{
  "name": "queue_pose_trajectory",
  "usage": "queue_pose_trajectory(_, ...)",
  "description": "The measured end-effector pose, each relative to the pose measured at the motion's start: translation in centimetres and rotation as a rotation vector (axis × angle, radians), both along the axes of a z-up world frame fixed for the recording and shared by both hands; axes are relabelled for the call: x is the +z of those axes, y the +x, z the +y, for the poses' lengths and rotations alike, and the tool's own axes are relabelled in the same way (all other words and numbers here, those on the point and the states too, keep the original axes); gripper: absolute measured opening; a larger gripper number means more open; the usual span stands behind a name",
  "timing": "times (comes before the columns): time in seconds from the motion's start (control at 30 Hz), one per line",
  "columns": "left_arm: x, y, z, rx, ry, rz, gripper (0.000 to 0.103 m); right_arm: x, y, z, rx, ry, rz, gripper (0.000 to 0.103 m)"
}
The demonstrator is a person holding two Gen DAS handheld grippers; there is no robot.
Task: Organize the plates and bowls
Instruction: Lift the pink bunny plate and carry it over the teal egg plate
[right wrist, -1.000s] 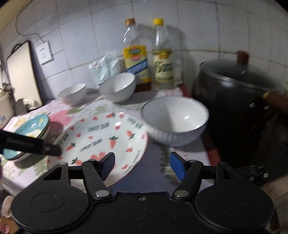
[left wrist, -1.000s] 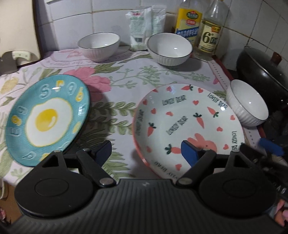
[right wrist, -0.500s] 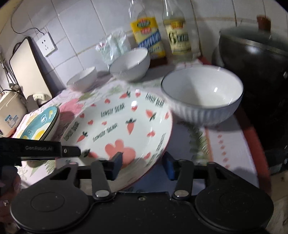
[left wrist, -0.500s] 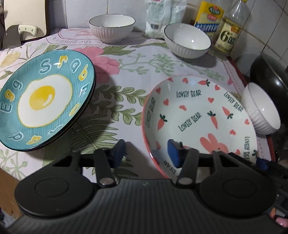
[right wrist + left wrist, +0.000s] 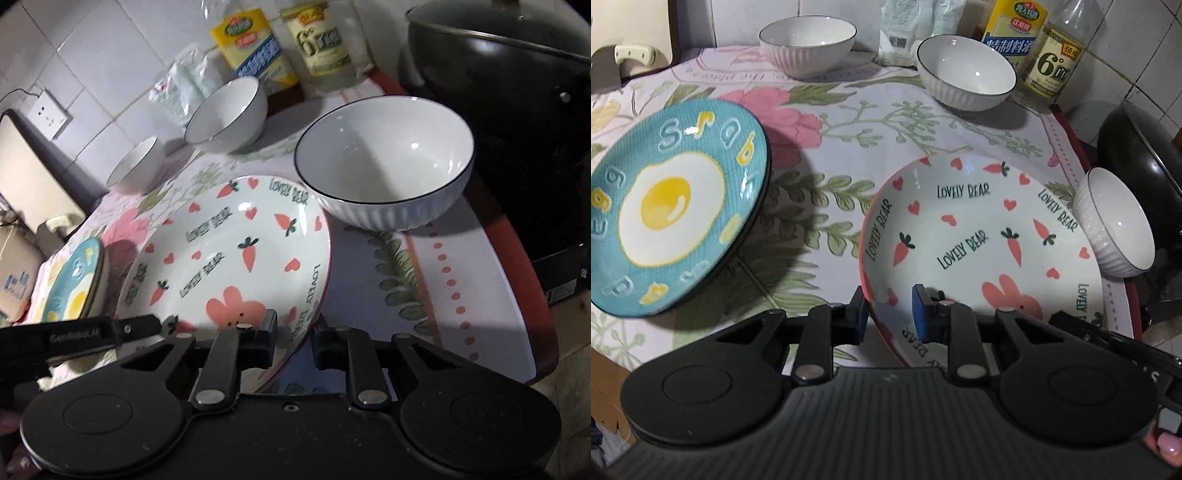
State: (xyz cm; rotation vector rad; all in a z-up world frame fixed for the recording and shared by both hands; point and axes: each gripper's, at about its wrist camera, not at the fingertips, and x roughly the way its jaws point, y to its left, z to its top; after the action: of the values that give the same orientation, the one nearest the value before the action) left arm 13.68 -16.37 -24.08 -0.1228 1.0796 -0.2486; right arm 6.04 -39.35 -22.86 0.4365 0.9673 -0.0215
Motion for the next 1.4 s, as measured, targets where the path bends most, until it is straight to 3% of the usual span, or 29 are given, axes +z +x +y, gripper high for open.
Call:
queue_pose_trajectory(0.27, 2.4, -0.8, 0.2, -0.039, 0.063, -0.032, 0.023, 1.9, -0.5, 0.8, 0.014, 0.006, 0.013, 0.023)
queue_pose_trajectory(0.47, 4.4, -1.6, 0.7, -0.056, 0.096, -0.005, 0.023, 3.6, -0.9, 1.4, 0.031, 0.008, 0.046, 0.024)
queue_pose_trajectory(0.63, 6.0, -2.2, 2.2, -0.054, 0.053, 0.02, 0.023, 5.6, -1.4, 2.0, 0.047, 0.009, 0.032, 0.024)
queue_pose_trajectory(1.0, 12.8, -4.2, 6.1, -0.06, 0.054, -0.069, 0.023, 11.3, -1.8, 4.5, 0.073, 0.066, -0.034, 0.024)
queue_pose_trajectory(1.2, 14.7, -5.0, 9.8, -0.013, 0.043, -0.107, 0.023, 13.6, -0.6, 7.5, 0.14, 0.055, -0.056, 0.024)
queue_pose_trajectory(1.4, 14.0, -4.9, 13.8, 0.071, 0.048, -0.103, 0.023, 13.0, 1.7, 11.3, 0.219, 0.07, -0.041, 0.024)
